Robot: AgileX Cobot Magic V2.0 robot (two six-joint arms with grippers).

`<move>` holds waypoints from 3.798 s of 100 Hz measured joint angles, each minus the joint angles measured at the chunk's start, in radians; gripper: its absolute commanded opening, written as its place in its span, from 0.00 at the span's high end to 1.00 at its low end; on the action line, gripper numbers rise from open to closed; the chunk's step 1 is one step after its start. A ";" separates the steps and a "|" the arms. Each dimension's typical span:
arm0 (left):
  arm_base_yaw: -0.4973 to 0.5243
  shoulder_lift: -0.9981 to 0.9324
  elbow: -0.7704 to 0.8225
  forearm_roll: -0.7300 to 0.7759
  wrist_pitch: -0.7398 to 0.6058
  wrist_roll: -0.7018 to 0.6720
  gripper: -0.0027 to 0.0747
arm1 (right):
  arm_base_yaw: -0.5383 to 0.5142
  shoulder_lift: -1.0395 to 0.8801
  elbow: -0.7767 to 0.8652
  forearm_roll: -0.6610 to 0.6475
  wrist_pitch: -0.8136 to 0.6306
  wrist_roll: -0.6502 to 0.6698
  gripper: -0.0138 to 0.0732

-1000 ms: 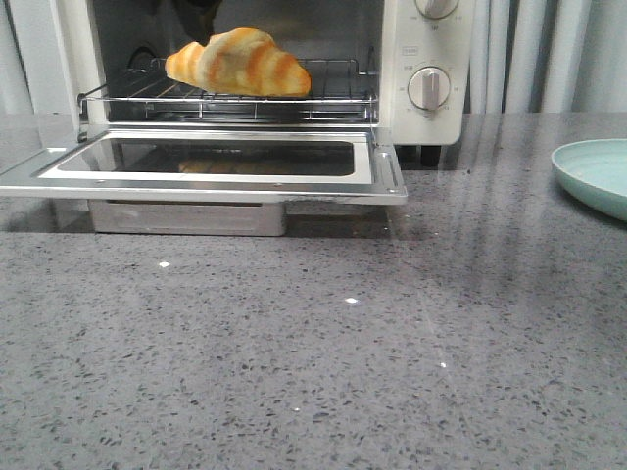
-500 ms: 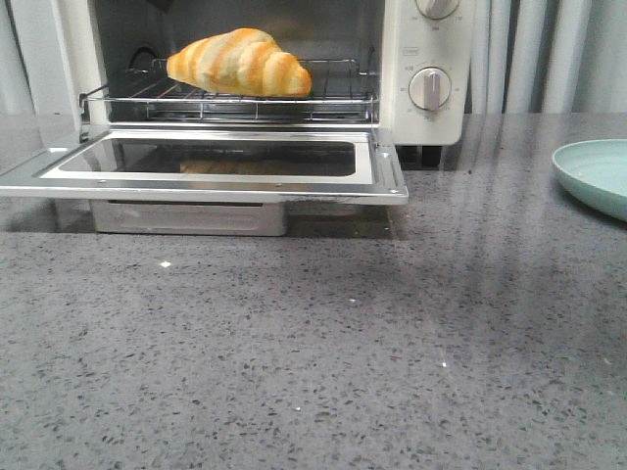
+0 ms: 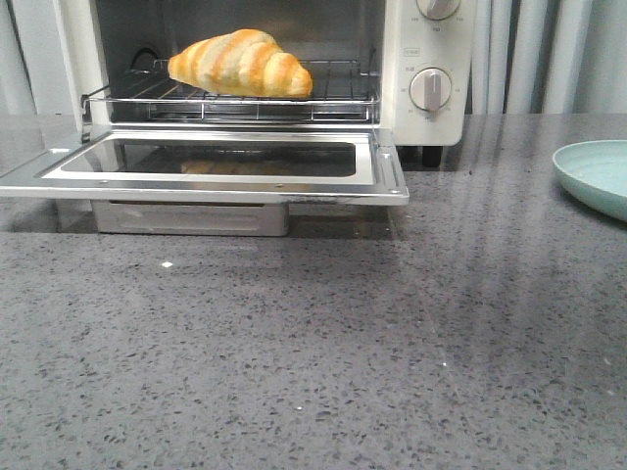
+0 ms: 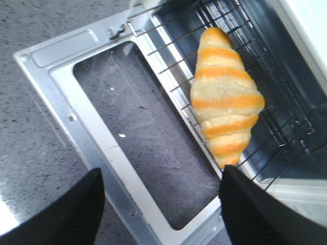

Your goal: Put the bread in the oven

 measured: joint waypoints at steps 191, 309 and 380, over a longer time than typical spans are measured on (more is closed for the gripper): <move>0.000 -0.033 0.456 -0.022 -0.407 0.039 0.99 | -0.339 -0.900 1.002 -0.011 -0.093 0.260 0.93; 0.000 -0.033 0.495 -0.048 -0.443 0.039 0.99 | -0.341 -1.311 1.296 -0.013 -0.118 0.273 0.93; 0.000 -0.033 0.496 -0.048 -0.443 0.039 0.99 | -0.680 -1.404 1.616 0.239 -0.865 0.169 0.93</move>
